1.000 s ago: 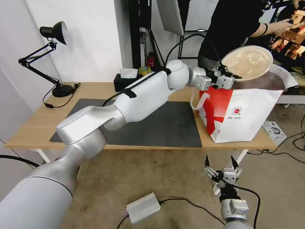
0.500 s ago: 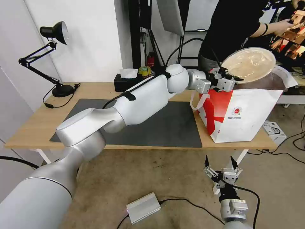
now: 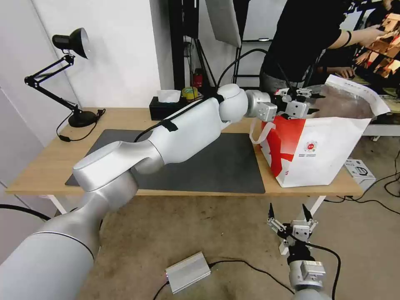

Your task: Pick up the trash from the table and place it into the takeout bag.

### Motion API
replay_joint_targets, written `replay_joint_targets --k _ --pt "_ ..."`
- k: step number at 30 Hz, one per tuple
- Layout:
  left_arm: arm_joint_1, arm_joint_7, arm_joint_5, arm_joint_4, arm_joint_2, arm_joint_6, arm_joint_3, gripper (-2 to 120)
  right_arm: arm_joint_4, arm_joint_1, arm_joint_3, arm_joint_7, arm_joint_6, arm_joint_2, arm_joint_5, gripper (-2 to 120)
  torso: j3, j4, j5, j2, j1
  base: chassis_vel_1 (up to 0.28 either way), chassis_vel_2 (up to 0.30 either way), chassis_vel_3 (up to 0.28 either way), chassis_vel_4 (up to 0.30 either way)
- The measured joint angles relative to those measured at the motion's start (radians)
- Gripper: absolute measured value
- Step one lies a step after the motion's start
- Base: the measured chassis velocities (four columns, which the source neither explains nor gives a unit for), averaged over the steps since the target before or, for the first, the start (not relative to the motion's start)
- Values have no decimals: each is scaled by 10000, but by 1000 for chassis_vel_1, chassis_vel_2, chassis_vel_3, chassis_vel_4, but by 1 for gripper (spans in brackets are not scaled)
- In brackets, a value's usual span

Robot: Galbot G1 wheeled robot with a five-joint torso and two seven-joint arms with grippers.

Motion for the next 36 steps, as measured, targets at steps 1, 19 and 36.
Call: replay_joint_targets --k 1,19,36 --pt "-3 -9 -9 -5 2 0 5 65 0 2 -8 0 -1 3 -4 100 0 0 0 0 0 0 0 0 0" --pt "-176 -325 -540 -176 50 102 -105 100 4 6 -24 -4 -13 19 -63 100 0 -1 0 0 0 0 0 0 0" --pt "-1340 -1303 -2527 -674 1821 1244 -1475 100 54 77 -8 -6 -65 2 -81 100 0 4 -5 0 0 0 0 0 0"
